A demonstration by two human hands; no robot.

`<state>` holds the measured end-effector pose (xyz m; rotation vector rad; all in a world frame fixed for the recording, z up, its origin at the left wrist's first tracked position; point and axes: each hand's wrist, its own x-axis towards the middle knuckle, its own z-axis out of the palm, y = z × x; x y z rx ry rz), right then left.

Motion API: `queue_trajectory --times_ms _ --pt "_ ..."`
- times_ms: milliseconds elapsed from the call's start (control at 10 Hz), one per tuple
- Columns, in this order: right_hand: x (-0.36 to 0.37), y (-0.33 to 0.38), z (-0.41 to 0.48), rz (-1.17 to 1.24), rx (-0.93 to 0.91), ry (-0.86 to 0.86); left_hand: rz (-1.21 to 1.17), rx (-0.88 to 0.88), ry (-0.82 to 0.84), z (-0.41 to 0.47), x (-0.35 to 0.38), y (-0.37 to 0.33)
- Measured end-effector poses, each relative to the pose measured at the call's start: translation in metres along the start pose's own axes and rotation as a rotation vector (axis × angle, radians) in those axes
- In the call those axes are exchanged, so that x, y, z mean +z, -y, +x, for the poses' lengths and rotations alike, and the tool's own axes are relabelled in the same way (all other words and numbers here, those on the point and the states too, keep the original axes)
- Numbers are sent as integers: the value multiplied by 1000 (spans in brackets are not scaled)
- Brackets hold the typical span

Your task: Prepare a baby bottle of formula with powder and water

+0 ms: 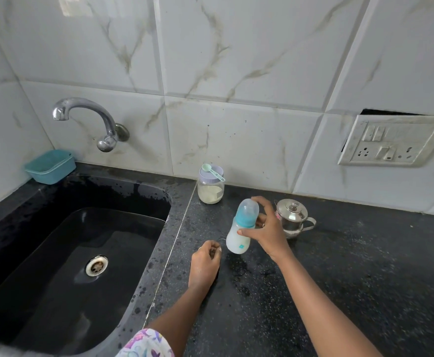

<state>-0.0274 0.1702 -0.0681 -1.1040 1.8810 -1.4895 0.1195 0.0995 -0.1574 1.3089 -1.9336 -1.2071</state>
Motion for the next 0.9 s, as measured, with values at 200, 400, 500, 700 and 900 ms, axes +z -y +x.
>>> queue_trajectory --times_ms 200,400,500,700,900 --pt "10 -11 0 -94 16 -2 8 0 -1 1 0 1" --pt "14 -23 -4 -214 32 16 3 5 -5 2 1 2" --pt "15 -21 -5 -246 34 42 -11 16 -7 2 0 4" --pt "9 -11 -4 -354 46 125 -45 132 -3 -3 0 0" --pt "-2 14 -2 -375 37 192 145 265 -24 9 -3 -15"
